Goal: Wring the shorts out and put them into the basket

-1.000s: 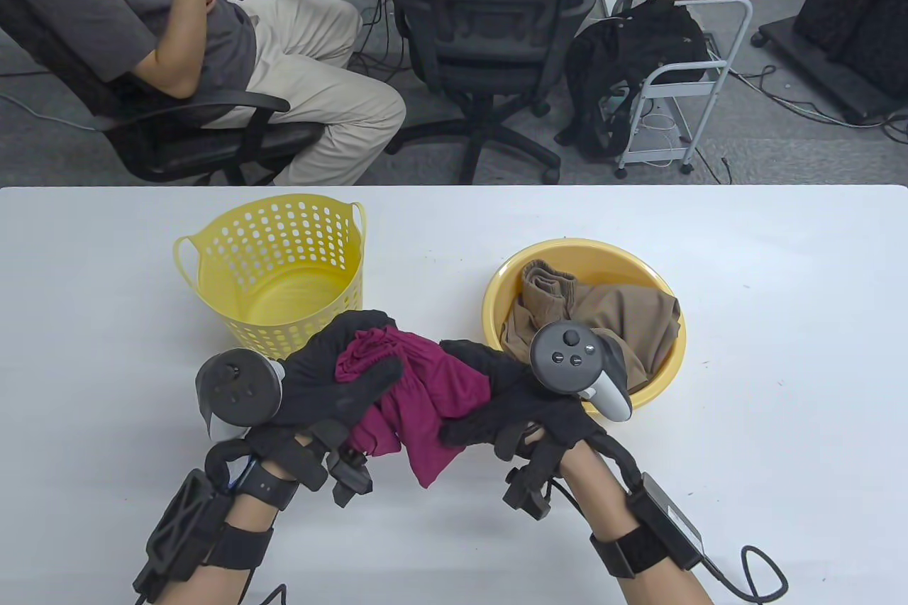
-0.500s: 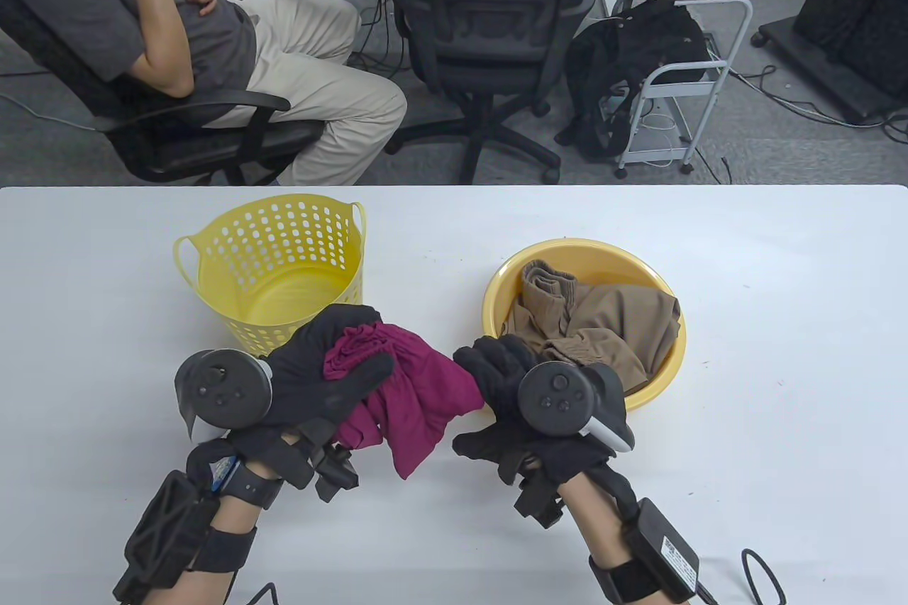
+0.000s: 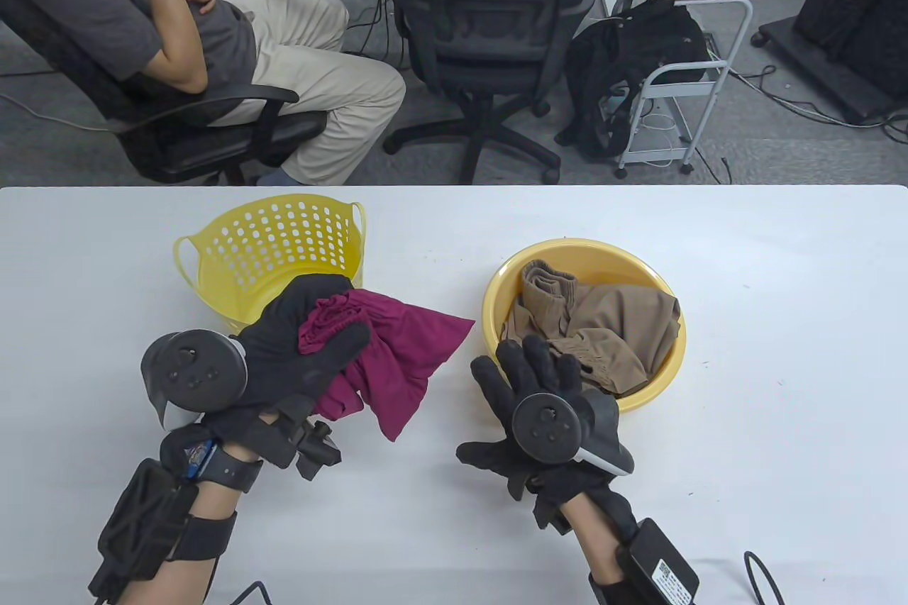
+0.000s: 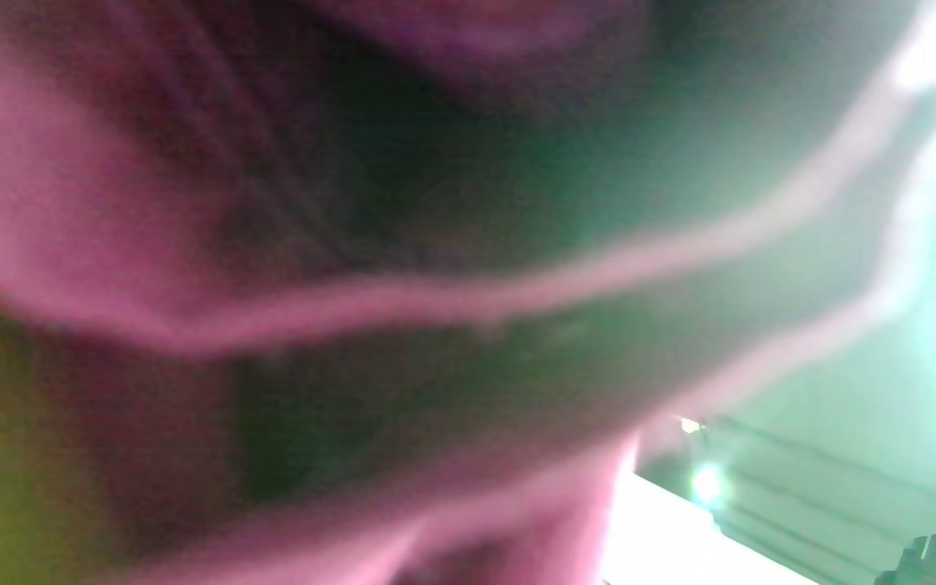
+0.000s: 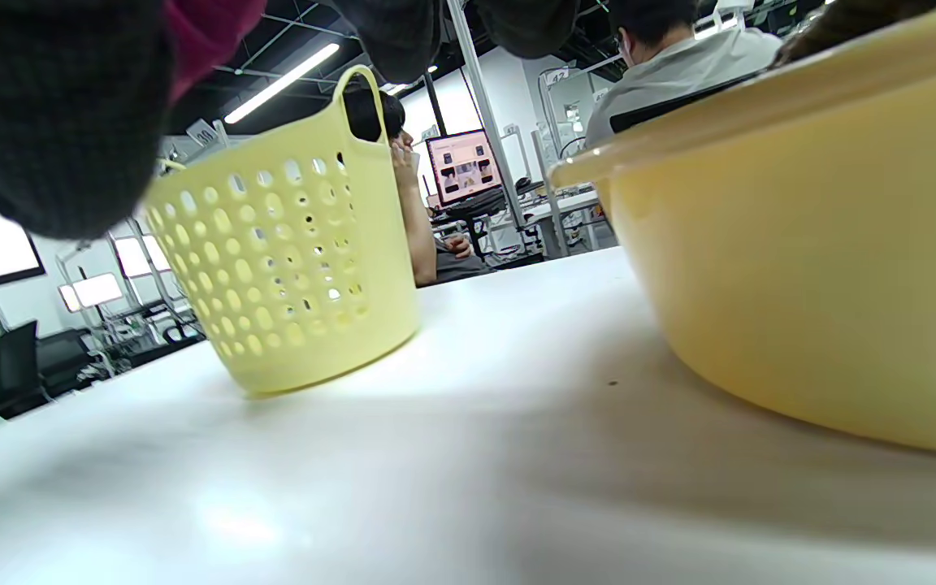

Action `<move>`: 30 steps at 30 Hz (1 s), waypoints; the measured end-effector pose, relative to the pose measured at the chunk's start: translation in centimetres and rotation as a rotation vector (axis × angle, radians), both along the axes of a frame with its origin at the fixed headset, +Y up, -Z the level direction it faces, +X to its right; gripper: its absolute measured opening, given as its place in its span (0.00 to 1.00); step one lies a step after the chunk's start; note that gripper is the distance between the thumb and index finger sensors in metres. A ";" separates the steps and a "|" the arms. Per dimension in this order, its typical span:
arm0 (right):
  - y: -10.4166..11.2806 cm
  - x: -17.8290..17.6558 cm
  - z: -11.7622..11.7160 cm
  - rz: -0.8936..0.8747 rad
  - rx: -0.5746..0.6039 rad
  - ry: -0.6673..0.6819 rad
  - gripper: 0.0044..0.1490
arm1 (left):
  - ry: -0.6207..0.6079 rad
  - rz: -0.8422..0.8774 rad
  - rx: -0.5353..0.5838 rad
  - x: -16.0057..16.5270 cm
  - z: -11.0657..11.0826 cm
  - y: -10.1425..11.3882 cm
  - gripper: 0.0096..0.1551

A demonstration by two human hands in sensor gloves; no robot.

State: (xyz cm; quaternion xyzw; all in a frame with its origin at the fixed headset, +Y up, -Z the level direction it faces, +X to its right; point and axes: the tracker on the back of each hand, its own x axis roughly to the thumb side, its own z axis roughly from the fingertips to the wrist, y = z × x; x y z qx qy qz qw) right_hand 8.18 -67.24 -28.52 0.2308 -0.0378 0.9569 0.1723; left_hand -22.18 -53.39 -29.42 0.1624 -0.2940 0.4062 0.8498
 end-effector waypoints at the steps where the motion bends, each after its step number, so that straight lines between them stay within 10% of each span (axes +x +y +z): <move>1: -0.1 0.0 0.0 0.019 0.002 0.005 0.68 | 0.007 0.000 0.005 0.0 -0.1 0.3 0.34; 20: 0.1 0.5 0.6 0.034 0.045 -0.011 0.68 | 0.192 -0.125 0.059 -2.5 -2.7 6.0 0.37; 30: 0.2 0.7 0.7 0.033 0.059 -0.011 0.67 | 0.326 -0.272 0.029 -4.4 -5.1 5.2 0.38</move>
